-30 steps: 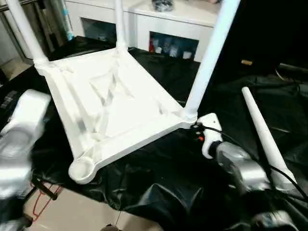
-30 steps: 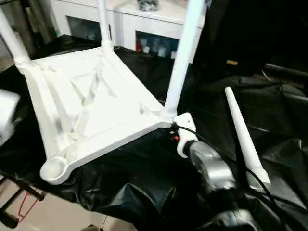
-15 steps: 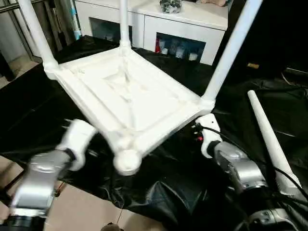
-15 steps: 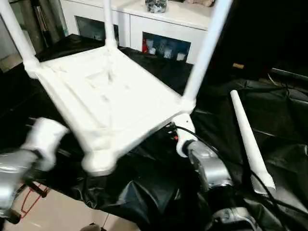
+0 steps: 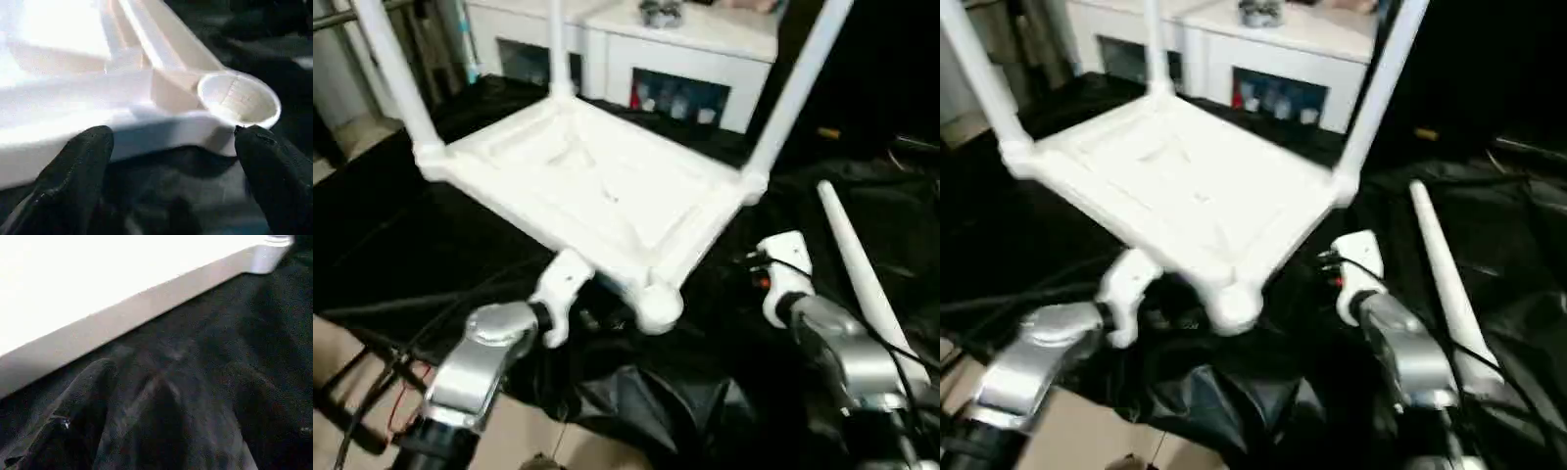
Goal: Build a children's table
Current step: Rotate table base, then move to table
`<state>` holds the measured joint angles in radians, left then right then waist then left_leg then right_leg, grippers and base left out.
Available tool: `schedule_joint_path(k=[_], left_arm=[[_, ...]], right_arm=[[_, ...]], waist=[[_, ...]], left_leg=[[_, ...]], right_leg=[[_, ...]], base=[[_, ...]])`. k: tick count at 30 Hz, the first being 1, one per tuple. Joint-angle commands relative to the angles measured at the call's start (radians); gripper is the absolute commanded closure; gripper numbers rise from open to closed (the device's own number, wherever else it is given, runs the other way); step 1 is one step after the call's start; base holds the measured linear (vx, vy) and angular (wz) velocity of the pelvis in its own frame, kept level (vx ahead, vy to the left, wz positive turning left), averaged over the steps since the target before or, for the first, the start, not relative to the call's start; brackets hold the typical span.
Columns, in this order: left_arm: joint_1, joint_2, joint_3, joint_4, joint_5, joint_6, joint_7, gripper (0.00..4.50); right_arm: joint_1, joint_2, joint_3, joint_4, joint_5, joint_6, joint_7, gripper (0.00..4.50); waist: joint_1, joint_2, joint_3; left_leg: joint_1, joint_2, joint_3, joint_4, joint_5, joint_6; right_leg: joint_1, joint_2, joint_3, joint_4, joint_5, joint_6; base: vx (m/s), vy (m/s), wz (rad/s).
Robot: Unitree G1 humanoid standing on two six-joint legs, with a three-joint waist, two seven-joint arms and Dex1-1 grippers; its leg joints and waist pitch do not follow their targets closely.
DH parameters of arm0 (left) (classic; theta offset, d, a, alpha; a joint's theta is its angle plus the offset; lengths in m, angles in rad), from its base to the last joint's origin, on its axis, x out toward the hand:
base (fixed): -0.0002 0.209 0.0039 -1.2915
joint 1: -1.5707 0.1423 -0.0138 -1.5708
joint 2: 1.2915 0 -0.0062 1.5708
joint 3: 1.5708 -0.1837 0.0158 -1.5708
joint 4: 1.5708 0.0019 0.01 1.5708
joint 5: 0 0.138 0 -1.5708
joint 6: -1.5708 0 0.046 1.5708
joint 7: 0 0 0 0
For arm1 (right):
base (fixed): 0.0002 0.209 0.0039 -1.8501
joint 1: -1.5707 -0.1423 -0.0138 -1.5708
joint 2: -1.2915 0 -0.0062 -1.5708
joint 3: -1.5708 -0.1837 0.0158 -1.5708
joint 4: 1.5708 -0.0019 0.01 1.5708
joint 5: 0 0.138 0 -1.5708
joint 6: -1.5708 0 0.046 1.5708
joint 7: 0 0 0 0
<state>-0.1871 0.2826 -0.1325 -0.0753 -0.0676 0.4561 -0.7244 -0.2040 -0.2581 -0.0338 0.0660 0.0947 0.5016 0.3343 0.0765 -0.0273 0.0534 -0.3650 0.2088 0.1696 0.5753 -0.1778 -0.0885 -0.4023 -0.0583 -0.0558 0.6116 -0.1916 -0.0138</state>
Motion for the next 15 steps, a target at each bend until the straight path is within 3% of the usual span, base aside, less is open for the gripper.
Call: schedule_joint_path(k=[1, 2, 3, 6, 8, 9, 10, 11, 12, 13, 14, 15], left_arm=[[0.043, 0.005, 0.066, -0.090, -0.038, 0.002, 0.028, 0.04], [0.043, 0.005, 0.066, -0.090, -0.038, 0.002, 0.028, 0.04], [0.053, 0.000, 0.086, -0.108, -0.038, 0.006, 0.049, 0.04], [0.049, -0.058, 0.160, -0.113, -0.024, -0.057, 0.177, 0.04], [0.018, -0.074, 0.171, -0.079, 0.018, -0.094, 0.259, 0.04], [-0.018, -0.083, 0.170, -0.041, 0.052, -0.104, 0.321, 0.04], [-0.028, -0.087, 0.170, -0.031, 0.055, -0.102, 0.333, 0.04], [-0.036, -0.090, 0.170, -0.022, 0.058, -0.100, 0.342, 0.04], [-0.053, -0.093, 0.163, -0.009, 0.075, -0.084, 0.370, 0.04], [-0.068, -0.096, 0.155, 0.004, 0.094, -0.079, 0.395, 0.04], [-0.068, -0.096, 0.155, 0.004, 0.094, -0.079, 0.395, 0.04], [-0.080, -0.103, 0.152, 0.016, 0.101, -0.079, 0.408, 0.04]], right_arm=[[0.013, 0.020, -0.006, -0.102, 0.012, 0.026, -0.022, 0.67], [0.013, 0.020, -0.006, -0.102, 0.012, 0.026, -0.022, 0.67], [0.013, 0.032, -0.004, -0.113, 0.012, 0.029, -0.032, 0.67], [-0.011, 0.085, -0.006, -0.126, 0.031, 0.008, -0.069, 0.67], [-0.030, 0.107, -0.017, -0.112, 0.036, 0.010, -0.096, 0.67], [-0.044, 0.122, -0.027, -0.105, 0.043, 0.030, -0.117, 0.67], [-0.048, 0.125, -0.029, -0.102, 0.044, 0.039, -0.122, 0.67], [-0.052, 0.128, -0.031, -0.099, 0.044, 0.048, -0.126, 0.67], [-0.055, 0.131, -0.031, -0.102, 0.041, 0.058, -0.130, 0.67], [-0.057, 0.133, -0.028, -0.109, 0.037, 0.064, -0.130, 0.67], [-0.057, 0.133, -0.028, -0.109, 0.037, 0.064, -0.130, 0.67], [-0.059, 0.136, -0.027, -0.114, 0.035, 0.067, -0.132, 0.67]], waist=[[-0.002, 0.005, -0.058], [-0.006, 0.001, -0.059], [-0.013, 0.006, -0.057], [-0.021, 0.006, -0.054], [-0.021, 0.008, -0.055], [-0.022, 0.003, -0.057], [-0.028, 0.024, -0.057], [-0.036, 0.024, -0.051], [-0.041, 0.025, -0.048], [-0.034, 0.048, -0.060], [-0.031, 0.049, -0.065], [-0.023, 0.045, -0.072]], left_leg=[[0.002, 0.014, -0.001, -0.062, -0.199, -0.006], [0.002, 0.014, -0.001, -0.062, -0.196, -0.004], [0.002, 0.014, -0.001, -0.063, -0.195, -0.001], [0.006, 0.016, -0.001, -0.063, -0.229, -0.001], [0.009, 0.018, -0.002, -0.063, -0.240, -0.005], [0.010, 0.018, -0.003, -0.063, -0.235, -0.007], [0.099, 0.028, 0.034, -0.030, -0.314, -0.115], [0.117, 0.041, 0.035, -0.038, -0.324, -0.123], [0.115, 0.075, 0.020, -0.061, -0.296, -0.109], [0.122, 0.176, -0.003, -0.107, -0.231, -0.065], [0.113, 0.221, -0.006, -0.131, -0.187, -0.041], [0.104, 0.267, 0.008, -0.142, -0.097, 0.021]], right_leg=[[0.058, -0.063, 0.045, -0.079, -0.184, -0.128], [0.057, -0.063, 0.045, -0.078, -0.192, -0.128], [0.054, -0.060, 0.044, -0.080, -0.210, -0.125], [0.045, -0.057, 0.044, -0.086, -0.261, -0.117], [0.041, -0.055, 0.045, -0.086, -0.257, -0.114], [0.042, -0.053, 0.045, -0.083, -0.227, -0.114], [-0.033, 0.032, 0.050, -0.108, -0.271, -0.078], [-0.048, 0.069, 0.029, -0.111, -0.221, -0.089], [-0.051, 0.073, 0.016, -0.089, -0.173, -0.104], [-0.059, 0.028, -0.005, -0.030, -0.081, -0.133], [-0.060, 0.010, -0.017, 0.007, -0.032, -0.140], [-0.064, -0.016, -0.040, 0.056, 0.046, -0.154]], base=[[0.000, 0.000, 0.00], [0.000, 0.000, 0.00], [0.000, 0.000, 0.00], [0.000, 0.000, 0.00], [0.000, 0.000, 0.00], [0.000, 0.000, 0.00], [-0.072, -0.038, -0.22], [-0.072, -0.038, -0.22], [-0.037, -0.041, -0.46], [-0.001, -0.046, -0.46], [-0.001, -0.046, -0.46], [-0.003, -0.124, -0.50]])
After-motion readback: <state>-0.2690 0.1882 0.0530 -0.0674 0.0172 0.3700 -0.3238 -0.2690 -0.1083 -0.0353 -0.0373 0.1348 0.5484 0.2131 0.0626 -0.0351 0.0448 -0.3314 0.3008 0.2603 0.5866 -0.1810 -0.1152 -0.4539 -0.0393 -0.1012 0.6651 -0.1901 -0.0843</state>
